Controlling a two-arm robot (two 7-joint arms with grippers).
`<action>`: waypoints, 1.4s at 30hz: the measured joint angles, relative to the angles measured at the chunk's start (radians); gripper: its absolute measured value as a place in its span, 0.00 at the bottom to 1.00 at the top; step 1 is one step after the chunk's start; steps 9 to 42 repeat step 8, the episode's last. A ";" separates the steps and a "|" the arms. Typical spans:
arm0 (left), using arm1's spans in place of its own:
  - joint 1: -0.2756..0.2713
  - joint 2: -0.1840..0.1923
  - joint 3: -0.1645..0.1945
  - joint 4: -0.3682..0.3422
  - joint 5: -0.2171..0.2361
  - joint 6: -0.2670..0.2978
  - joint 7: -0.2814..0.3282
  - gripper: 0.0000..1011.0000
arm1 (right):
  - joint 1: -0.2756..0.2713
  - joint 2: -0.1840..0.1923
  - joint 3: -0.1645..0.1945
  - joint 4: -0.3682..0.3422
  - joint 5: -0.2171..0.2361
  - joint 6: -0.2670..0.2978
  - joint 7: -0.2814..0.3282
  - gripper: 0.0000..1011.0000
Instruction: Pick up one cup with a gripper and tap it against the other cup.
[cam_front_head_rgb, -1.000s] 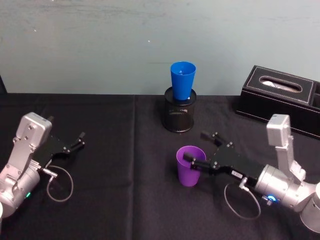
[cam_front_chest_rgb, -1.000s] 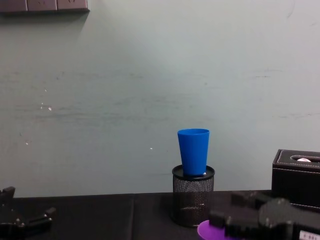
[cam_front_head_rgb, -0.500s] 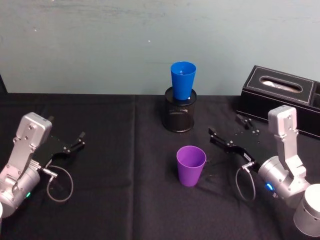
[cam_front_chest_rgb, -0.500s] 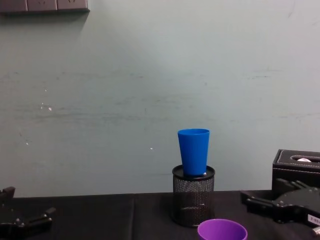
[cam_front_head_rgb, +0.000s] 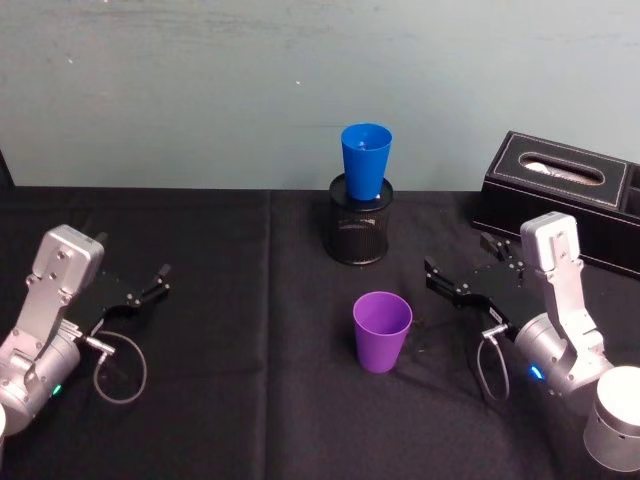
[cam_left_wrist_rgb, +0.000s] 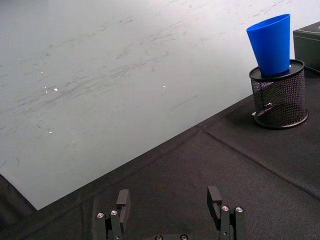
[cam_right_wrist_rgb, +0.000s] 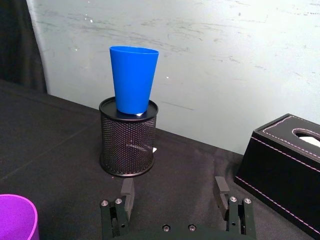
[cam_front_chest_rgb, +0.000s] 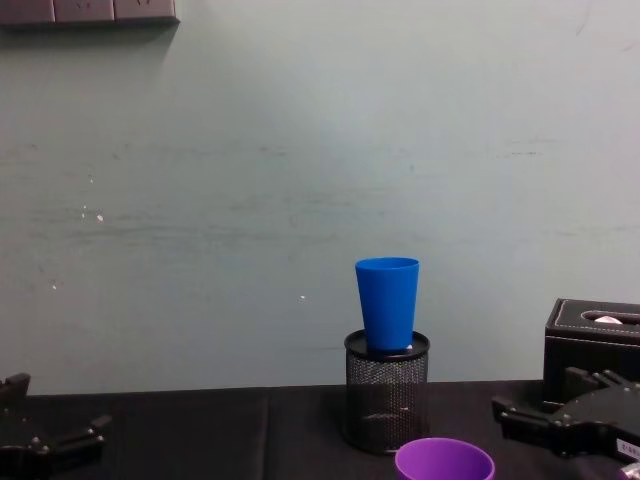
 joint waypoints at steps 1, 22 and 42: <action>0.000 0.000 0.000 0.000 0.000 0.000 0.000 1.00 | 0.000 0.000 0.000 0.000 0.000 0.000 0.000 0.99; 0.000 0.000 0.000 0.000 0.000 0.000 0.000 1.00 | 0.000 0.000 0.000 0.000 0.001 -0.001 0.000 0.99; 0.000 0.000 0.000 0.000 0.000 0.000 0.000 1.00 | 0.000 0.000 0.000 0.000 0.001 -0.001 0.000 0.99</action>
